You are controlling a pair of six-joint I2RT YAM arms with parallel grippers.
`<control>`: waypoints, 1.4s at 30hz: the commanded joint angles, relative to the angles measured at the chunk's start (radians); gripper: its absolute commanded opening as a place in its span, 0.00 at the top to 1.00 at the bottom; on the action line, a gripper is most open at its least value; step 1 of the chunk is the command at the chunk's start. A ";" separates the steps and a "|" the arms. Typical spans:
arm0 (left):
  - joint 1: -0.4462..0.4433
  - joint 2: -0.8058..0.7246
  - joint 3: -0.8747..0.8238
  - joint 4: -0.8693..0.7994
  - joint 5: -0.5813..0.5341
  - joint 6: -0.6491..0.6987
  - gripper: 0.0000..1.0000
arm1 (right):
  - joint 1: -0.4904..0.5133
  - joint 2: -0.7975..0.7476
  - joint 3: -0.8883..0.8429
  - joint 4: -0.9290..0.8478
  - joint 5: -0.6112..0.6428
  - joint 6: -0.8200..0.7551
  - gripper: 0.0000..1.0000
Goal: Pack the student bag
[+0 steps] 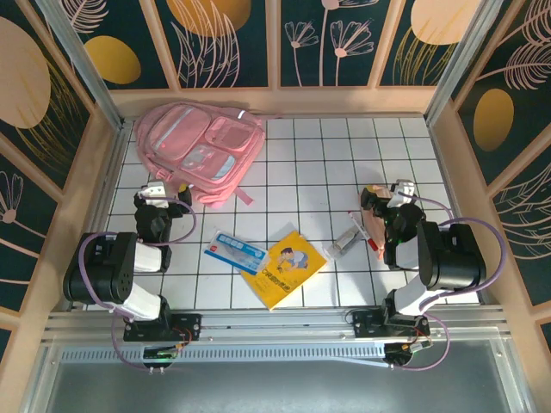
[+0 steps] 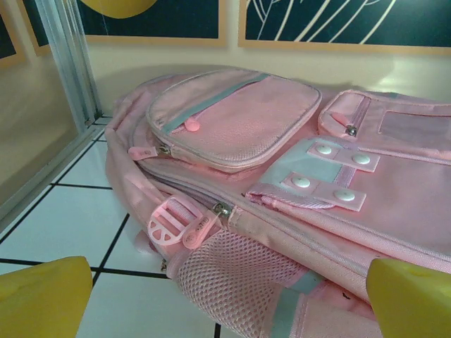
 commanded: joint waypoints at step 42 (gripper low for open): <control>0.003 -0.278 0.201 -0.505 -0.015 -0.038 0.01 | -0.003 -0.329 0.553 -1.194 0.269 0.493 0.01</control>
